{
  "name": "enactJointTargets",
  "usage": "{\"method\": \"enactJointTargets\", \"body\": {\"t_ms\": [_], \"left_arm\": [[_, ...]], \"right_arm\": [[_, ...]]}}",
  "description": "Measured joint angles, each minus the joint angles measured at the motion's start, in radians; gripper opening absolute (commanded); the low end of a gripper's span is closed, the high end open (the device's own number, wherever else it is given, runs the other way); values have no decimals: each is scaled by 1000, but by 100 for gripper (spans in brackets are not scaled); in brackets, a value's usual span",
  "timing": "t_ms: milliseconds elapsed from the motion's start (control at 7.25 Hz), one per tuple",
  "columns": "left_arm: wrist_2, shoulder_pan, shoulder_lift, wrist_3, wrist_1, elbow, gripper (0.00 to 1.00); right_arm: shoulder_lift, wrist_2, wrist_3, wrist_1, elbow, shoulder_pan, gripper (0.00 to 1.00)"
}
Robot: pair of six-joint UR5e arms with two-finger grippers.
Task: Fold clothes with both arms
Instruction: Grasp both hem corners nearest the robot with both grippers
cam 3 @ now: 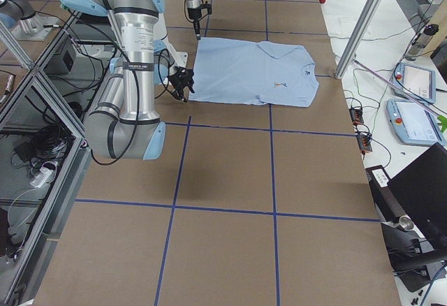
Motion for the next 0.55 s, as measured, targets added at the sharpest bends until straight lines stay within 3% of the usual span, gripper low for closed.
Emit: {"method": "enactJointTargets", "body": {"t_ms": [138,552], "left_arm": [[0,0,0,0,0,0,0],[0,0,-1,0,0,0,0]], "right_arm": [[1,0,0,2,-5,0,39],[1,-6,0,7,-10,2,39]]}}
